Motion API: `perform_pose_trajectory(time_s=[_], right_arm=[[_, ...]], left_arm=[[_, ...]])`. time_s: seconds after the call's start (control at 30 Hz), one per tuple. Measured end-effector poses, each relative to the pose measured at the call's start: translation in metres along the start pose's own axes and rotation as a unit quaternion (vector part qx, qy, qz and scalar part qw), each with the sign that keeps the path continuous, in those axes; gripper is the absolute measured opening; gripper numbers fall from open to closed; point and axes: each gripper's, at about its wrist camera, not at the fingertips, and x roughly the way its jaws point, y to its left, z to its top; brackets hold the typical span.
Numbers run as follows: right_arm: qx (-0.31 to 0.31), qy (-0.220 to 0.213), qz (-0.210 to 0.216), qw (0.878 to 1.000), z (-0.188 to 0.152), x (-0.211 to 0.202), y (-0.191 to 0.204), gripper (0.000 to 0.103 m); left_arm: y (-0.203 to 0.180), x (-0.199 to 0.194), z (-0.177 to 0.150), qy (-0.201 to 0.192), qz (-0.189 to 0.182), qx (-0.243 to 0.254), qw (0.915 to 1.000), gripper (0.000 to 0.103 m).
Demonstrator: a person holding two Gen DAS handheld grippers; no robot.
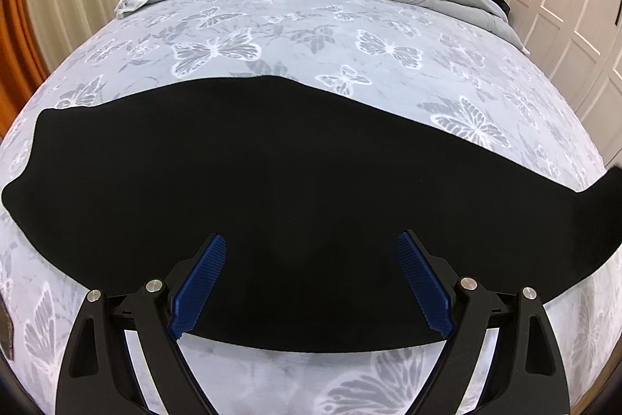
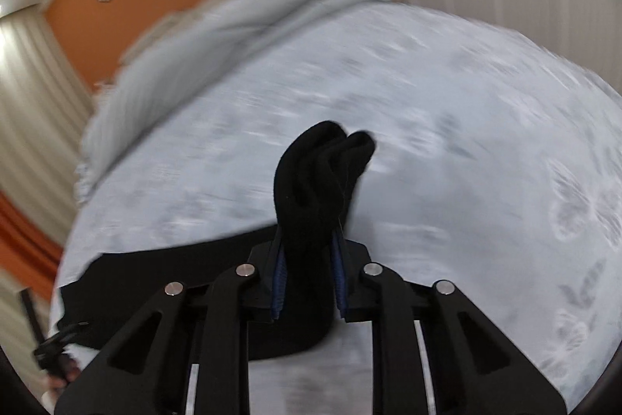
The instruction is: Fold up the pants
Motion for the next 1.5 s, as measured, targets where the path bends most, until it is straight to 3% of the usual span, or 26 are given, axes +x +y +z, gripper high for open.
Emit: perform_pose_trajectory(time_s=[0.27,0.47,0.87,1.17,1.3,1.37,1.43,1.5], right_arm=[[-0.071,0.002,0.119,0.990,-0.010,0.003,0.125,0.019],[-0.110,0.038,0.164,0.980,-0.036,0.028,0.198,0.019],[-0.158,0.099,0.218,0.958,-0.094,0.089,0.310,0.019],[-0.196,0.159,0.191,0.949,-0.153,0.146,0.340,0.019],[-0.220,0.179,0.176,0.942,-0.173,0.158,0.343,0.024],[-0.235,0.175,0.183,0.938,-0.175,0.154,0.344,0.036],[-0.246,0.185,0.190,0.932,-0.175,0.147,0.348,0.061],[-0.278,0.171,0.180,0.928,-0.166,0.123,0.350,0.066]], left_arm=[[0.017,-0.017,0.004,-0.014,-0.007,-0.017,0.9997,0.087],[0.041,-0.031,0.011,-0.026,-0.006,-0.041,0.9988,0.087],[0.107,-0.048,0.010,-0.031,0.015,-0.063,0.9974,0.087],[0.173,-0.050,-0.005,-0.017,0.042,-0.090,0.9949,0.087],[0.192,-0.053,-0.007,-0.018,0.045,-0.103,0.9935,0.087],[0.199,-0.050,-0.006,-0.011,0.037,-0.113,0.9928,0.087],[0.207,-0.048,-0.005,-0.004,0.029,-0.129,0.9913,0.087],[0.218,-0.047,-0.003,0.000,0.023,-0.149,0.9886,0.087]])
